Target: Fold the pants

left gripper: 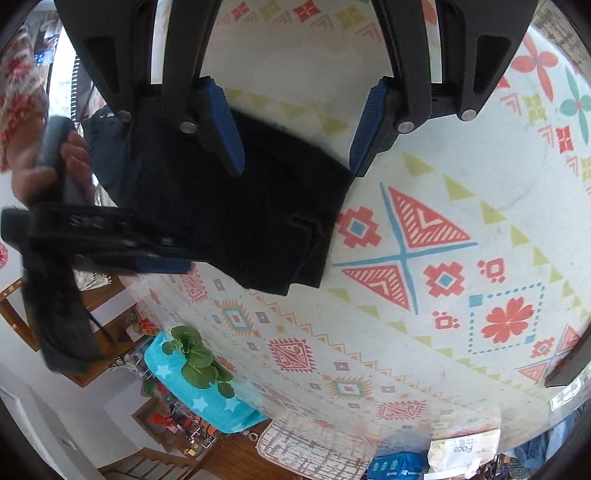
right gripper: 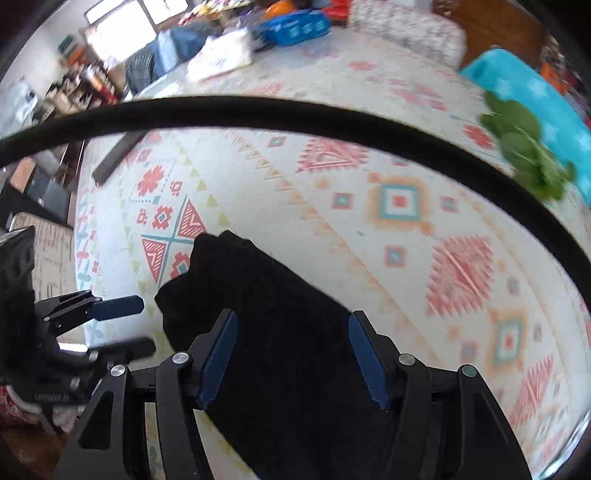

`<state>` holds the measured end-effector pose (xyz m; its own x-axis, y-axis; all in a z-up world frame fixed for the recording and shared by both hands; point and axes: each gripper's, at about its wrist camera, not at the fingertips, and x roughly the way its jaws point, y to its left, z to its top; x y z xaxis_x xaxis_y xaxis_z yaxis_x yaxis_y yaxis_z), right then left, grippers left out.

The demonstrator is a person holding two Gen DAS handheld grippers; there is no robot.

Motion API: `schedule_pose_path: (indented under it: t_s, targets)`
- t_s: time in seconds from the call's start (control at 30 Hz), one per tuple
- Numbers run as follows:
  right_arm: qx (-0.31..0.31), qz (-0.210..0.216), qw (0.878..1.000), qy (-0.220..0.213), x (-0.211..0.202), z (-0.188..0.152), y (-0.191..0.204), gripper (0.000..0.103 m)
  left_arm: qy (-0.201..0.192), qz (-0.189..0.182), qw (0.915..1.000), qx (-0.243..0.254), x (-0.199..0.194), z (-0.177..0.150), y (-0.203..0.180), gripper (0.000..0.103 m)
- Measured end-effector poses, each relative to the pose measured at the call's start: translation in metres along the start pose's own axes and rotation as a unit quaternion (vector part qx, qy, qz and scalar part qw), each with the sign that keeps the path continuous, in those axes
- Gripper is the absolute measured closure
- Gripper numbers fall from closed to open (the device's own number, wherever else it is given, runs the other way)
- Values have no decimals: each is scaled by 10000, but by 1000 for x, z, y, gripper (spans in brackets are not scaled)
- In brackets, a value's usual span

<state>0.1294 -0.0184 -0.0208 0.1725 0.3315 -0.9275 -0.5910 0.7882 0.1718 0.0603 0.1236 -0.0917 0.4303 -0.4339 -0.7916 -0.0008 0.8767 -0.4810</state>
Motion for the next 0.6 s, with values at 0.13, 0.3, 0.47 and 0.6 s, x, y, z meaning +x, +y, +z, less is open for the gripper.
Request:
schedule_pose_path:
  t_s: [0.13,0.3,0.47,0.6]
  targets:
    - [-387,91,9983,430,37,32,12,50,8,-54,10000,76,0,7,5,45]
    - [-602,254,9955,680,56,47,17,58,78,-76,9999,96,-2,12,17,45]
    - [-494,625,9943,712,43,50,9,58,179,-123,9997,75,-5,16,26,45]
    - [-657,676,9930,717,41,61,16,44,269,-177,9994,100,-2,19,28,45]
